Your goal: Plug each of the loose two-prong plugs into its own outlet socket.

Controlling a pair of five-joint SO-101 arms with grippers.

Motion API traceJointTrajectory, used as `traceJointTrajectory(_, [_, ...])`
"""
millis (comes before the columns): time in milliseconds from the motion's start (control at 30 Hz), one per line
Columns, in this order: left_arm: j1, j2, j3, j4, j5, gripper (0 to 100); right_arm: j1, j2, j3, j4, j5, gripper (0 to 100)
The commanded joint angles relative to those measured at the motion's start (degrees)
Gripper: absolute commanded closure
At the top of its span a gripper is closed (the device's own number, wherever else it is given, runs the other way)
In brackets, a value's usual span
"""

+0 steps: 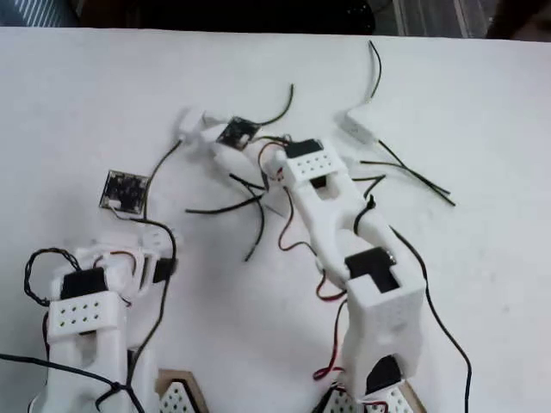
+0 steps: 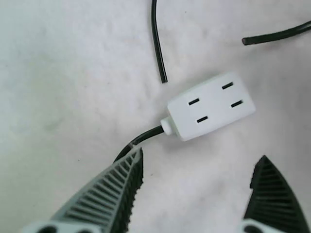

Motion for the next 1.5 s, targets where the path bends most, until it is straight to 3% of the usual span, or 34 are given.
traceJointTrajectory(0, [-0.13, -1.01, -0.35, -0.88, -0.35, 65, 2.77, 2.07, -5.1, -0.4, 0.18, 82.0])
traceJointTrajectory(400, [-0.13, -1.01, -0.35, -0.88, -0.35, 65, 2.42, -5.93, -6.24, 3.74, -0.09, 82.1])
traceJointTrajectory(667, [-0.13, -1.01, -0.26, -0.88, -0.35, 65, 2.33, -7.25, -6.33, 3.38, -10.02, 82.0])
traceJointTrajectory(800, [-0.13, -1.01, -0.26, -0.88, -0.35, 65, 2.59, -7.16, -6.24, -0.4, -9.67, 82.0])
traceJointTrajectory(967, [-0.13, -1.01, -0.26, -0.88, -0.35, 65, 2.77, -5.14, -6.42, -1.27, -2.37, 81.9])
traceJointTrajectory(1200, [-0.13, -1.01, -0.26, -0.88, -0.35, 65, 3.38, 4.7, -13.27, -0.92, -1.85, 81.9])
traceJointTrajectory(1467, [-0.13, -1.01, -0.26, -0.88, -0.35, 65, 4.0, 16.13, -26.55, 8.4, -1.85, 82.0])
